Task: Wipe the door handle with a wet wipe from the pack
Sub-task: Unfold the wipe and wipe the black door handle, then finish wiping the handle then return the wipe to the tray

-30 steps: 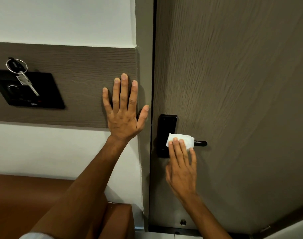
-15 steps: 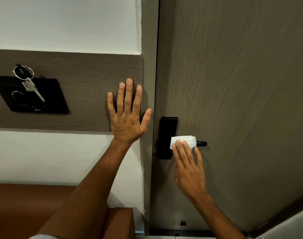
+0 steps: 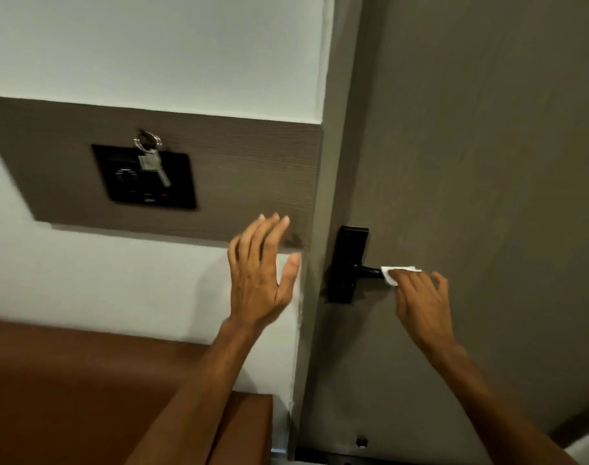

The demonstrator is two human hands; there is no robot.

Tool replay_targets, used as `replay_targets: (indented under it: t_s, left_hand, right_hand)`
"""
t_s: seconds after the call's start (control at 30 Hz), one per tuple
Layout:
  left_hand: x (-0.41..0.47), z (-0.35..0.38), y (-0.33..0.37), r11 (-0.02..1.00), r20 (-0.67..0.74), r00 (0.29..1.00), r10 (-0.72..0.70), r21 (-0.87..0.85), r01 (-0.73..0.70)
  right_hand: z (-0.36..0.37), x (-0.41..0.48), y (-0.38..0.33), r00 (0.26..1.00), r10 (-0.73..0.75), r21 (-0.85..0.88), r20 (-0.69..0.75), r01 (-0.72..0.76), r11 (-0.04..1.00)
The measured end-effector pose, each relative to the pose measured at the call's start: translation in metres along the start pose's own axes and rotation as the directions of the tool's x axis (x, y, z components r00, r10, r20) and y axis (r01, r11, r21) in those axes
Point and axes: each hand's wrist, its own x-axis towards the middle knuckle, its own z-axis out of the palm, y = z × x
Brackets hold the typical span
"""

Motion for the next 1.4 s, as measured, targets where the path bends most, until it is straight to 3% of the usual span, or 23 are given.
replay_targets:
  t_s: [0.1,0.13,0.2,0.23,0.27,0.33,0.43,0.53,0.7,0.8,0.93,1.0,1.1,1.27,1.4]
  left_hand:
    - [-0.056,-0.036,0.017,0.969,0.086,0.97,-0.226,-0.086,0.233]
    - [-0.075,-0.044,0.025,0.942,0.134,0.944,-0.3,-0.114,0.316]
    - [-0.117,-0.059,0.048,0.901,0.304,0.872,-0.384,-0.084,0.426]
    - [-0.143,-0.066,0.065,0.89,0.403,0.823,-0.401,-0.041,0.454]
    - [-0.165,-0.072,0.079,0.867,0.489,0.761,-0.427,-0.017,0.498]
    - [-0.207,-0.084,0.105,0.747,0.618,0.599,-0.509,-0.028,0.664]
    - [-0.272,-0.12,0.143,0.445,0.72,0.359,-0.593,-0.079,0.892]
    - [-0.33,-0.17,0.172,0.253,0.704,0.209,-0.679,-0.043,0.966]
    - [-0.401,-0.248,0.199,0.111,0.622,0.152,-0.768,-0.104,0.988]
    - [-0.445,-0.296,0.203,0.02,0.489,0.122,-0.864,-0.208,0.978]
    - [-0.527,-0.376,0.196,-0.1,0.192,-0.054,-0.98,-0.234,0.967]
    - [-0.58,-0.419,0.189,-0.124,0.024,-0.122,-0.992,-0.209,0.97]
    - [-0.66,-0.478,0.172,-0.14,-0.083,-0.148,-0.986,-0.095,0.986]
    - [-0.78,-0.551,0.143,-0.207,-0.089,-0.199,-0.976,0.094,0.974]
    - [-0.857,-0.592,0.123,-0.175,0.009,-0.193,-0.981,0.387,0.905]
  right_hand:
    - [-0.035,-0.019,-0.017,0.972,0.233,0.331,-0.003,-0.219,0.918]
    - [-0.048,-0.03,-0.027,0.936,0.341,0.492,0.083,-0.336,0.803]
    - [-0.073,-0.057,-0.048,0.787,0.448,0.705,0.425,-0.598,0.382]
    - [-0.088,-0.081,-0.058,0.695,0.399,0.696,0.599,-0.697,0.17]
    - [-0.098,-0.101,-0.068,0.62,0.325,0.647,0.714,-0.762,0.03]
    - [-0.115,-0.144,-0.09,0.502,0.163,0.52,0.849,-0.849,-0.096]
    - [-0.138,-0.214,-0.12,0.385,0.053,0.388,0.921,-0.905,-0.173]
    - [-0.164,-0.272,-0.153,0.277,-0.017,0.273,0.961,-0.955,-0.12]
    - [-0.209,-0.334,-0.219,0.203,-0.153,0.194,0.967,-0.978,-0.075]
    - [-0.231,-0.368,-0.27,0.207,-0.216,0.207,0.954,-0.978,-0.025]
    - [-0.258,-0.426,-0.367,0.112,-0.357,0.168,0.928,-0.977,0.131]
    - [-0.27,-0.463,-0.426,0.089,-0.413,0.192,0.906,-0.957,0.216]
    - [-0.278,-0.527,-0.513,0.055,-0.467,0.238,0.882,-0.909,0.343]
    - [-0.278,-0.636,-0.625,0.051,-0.566,0.438,0.823,-0.692,0.575]
    - [-0.272,-0.704,-0.688,0.099,-0.741,0.727,0.664,-0.317,0.61]
